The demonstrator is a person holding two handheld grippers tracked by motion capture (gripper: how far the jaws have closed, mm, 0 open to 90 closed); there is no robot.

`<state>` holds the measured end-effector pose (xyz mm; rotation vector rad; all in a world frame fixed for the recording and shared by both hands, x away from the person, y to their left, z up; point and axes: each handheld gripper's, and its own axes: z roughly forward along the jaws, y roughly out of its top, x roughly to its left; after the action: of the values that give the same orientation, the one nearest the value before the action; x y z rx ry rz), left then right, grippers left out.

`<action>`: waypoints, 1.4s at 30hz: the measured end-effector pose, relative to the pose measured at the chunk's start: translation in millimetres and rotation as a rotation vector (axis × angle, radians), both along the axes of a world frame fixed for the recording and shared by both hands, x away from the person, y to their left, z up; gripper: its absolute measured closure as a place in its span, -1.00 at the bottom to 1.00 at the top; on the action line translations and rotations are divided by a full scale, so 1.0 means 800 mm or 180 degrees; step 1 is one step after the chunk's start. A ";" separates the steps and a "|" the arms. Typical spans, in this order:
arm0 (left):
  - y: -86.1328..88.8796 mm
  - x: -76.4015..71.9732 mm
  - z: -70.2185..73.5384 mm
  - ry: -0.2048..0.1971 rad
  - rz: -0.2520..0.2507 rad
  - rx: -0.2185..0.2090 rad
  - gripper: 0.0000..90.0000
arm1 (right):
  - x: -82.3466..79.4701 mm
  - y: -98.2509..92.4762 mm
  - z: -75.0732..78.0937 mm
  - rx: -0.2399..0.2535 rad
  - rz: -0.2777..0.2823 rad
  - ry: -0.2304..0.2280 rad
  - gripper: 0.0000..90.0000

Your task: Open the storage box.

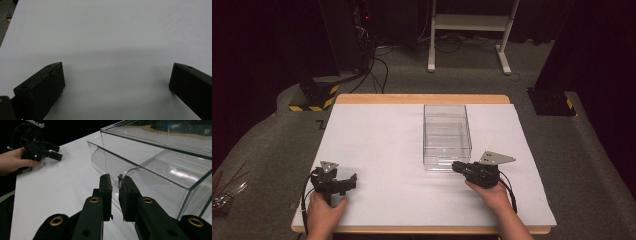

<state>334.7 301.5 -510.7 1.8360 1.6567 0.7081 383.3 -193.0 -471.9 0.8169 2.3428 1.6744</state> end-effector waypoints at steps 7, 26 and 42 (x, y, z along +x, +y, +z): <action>0.000 0.000 0.000 0.0006 -0.0003 -0.0001 -0.99 | -0.013 -0.001 0.000 -0.0002 0.0019 -0.0001 0.81; 0.000 0.000 0.000 0.0005 0.0004 -0.0010 -0.99 | -0.053 -0.001 -0.001 -0.0045 0.0128 -0.0003 0.83; 0.000 0.000 0.000 0.0005 0.0004 -0.0010 -0.99 | -0.072 -0.003 0.000 -0.0097 0.0251 -0.0009 0.84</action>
<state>334.8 301.5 -510.7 1.8340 1.6590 0.7045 326.0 -195.4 -472.2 0.7254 2.4223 1.6640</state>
